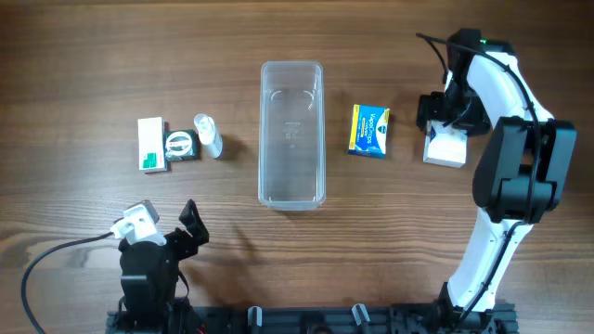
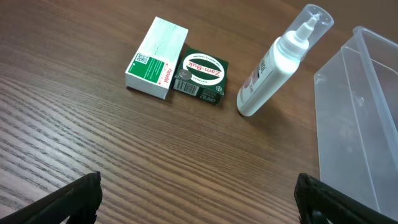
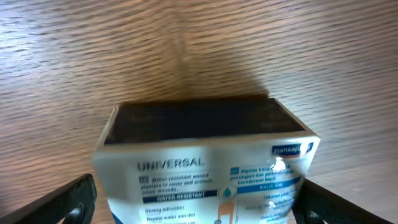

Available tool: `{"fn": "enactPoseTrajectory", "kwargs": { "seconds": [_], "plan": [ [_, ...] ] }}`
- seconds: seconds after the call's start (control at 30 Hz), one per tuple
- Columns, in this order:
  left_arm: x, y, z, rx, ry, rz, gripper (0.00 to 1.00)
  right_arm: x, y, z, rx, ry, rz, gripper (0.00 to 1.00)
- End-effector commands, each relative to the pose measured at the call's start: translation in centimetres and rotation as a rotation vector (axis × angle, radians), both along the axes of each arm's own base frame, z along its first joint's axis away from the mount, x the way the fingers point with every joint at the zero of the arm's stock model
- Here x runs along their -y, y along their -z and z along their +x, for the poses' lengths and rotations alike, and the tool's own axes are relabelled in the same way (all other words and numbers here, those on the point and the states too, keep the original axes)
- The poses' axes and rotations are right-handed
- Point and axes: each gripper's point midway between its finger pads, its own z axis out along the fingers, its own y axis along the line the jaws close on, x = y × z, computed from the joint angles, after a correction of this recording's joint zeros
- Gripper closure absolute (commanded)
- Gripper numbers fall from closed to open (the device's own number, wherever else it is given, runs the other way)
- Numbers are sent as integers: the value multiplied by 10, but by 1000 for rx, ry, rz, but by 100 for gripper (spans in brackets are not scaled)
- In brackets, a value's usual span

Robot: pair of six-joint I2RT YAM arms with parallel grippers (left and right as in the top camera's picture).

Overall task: Pack container
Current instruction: 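Reach the right gripper to the white Hansaplast box and grasp it, then lift the Hansaplast box and lower it into the clear container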

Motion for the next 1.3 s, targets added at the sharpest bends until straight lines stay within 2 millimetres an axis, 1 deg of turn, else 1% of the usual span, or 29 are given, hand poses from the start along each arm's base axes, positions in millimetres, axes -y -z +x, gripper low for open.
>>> {"fn": "enactPoseTrajectory", "kwargs": {
  "seconds": [0.0,0.2,0.23,0.3,0.47,0.57,0.63,0.7,0.9,0.97,1.07,1.13,1.27],
  "plan": [
    [1,0,0,1,11,11,0,-14,9,-1,-8,74,67,0],
    [1,0,0,1,11,11,0,-18,9,1,0,96,89,0],
    [1,0,0,1,11,11,0,-19,12,1,5,97,92,0],
    [1,0,0,1,11,11,0,-20,20,-5,-12,99,99,0],
    [1,0,0,1,11,11,0,-20,22,-5,-10,98,99,0],
    [1,0,0,1,11,11,0,-21,26,-5,-2,95,105,1],
    [1,0,0,1,11,11,0,-26,33,-10,-12,98,129,10],
    [1,0,0,1,11,11,0,-26,37,-15,-26,99,129,17],
    [1,0,0,1,11,11,0,-26,36,-14,-23,97,129,26],
    [1,0,0,1,11,12,0,-26,34,-13,-16,97,128,26],
    [1,0,0,1,11,11,0,-25,23,-3,12,88,128,26],
    [1,0,0,1,11,11,0,-24,11,6,48,67,125,27],
    [1,0,0,1,11,11,0,-23,-21,22,142,57,122,27]
  ]
}}
